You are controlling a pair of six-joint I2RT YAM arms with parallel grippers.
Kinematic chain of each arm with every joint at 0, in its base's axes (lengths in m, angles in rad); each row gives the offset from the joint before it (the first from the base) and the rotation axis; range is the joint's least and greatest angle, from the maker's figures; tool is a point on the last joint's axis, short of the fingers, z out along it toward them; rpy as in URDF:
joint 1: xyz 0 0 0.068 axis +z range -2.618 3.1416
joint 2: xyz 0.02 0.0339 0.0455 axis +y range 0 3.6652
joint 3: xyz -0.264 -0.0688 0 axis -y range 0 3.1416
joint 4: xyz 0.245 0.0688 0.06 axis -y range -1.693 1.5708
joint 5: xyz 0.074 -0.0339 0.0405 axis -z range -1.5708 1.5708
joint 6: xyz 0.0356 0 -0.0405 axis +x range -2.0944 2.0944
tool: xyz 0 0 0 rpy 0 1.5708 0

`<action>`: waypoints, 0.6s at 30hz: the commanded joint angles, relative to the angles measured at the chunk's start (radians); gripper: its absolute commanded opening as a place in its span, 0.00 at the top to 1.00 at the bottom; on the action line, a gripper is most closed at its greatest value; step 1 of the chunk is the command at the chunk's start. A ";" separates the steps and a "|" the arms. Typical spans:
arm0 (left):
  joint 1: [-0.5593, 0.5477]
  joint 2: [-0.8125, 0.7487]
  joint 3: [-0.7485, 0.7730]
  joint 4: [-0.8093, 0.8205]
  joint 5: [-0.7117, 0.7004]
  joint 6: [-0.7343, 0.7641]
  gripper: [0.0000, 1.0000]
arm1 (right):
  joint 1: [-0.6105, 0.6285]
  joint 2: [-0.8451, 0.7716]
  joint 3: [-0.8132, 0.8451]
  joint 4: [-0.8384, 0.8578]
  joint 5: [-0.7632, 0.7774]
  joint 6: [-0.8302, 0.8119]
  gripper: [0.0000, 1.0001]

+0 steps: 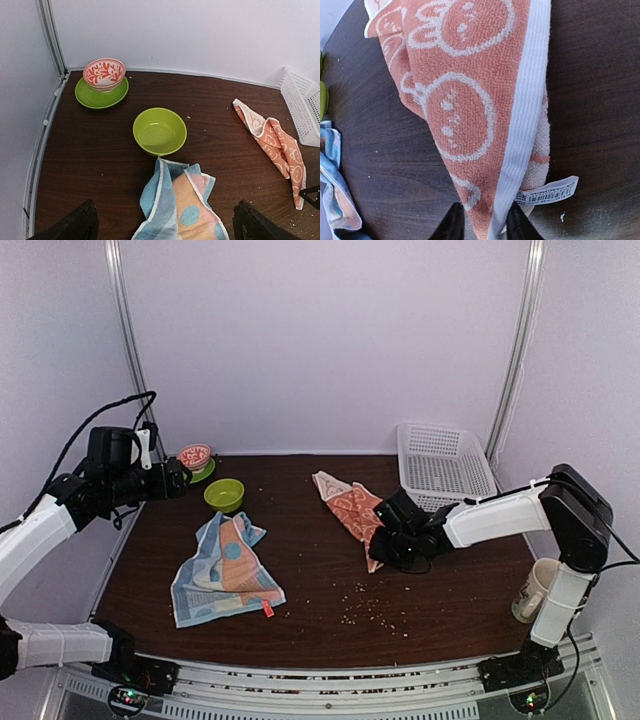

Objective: Roll the towels
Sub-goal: Pick up the towel from the center of the board.

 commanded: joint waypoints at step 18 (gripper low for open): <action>0.008 -0.003 0.027 0.012 -0.019 0.018 0.05 | 0.296 -0.200 0.508 -0.219 -0.231 -0.575 1.00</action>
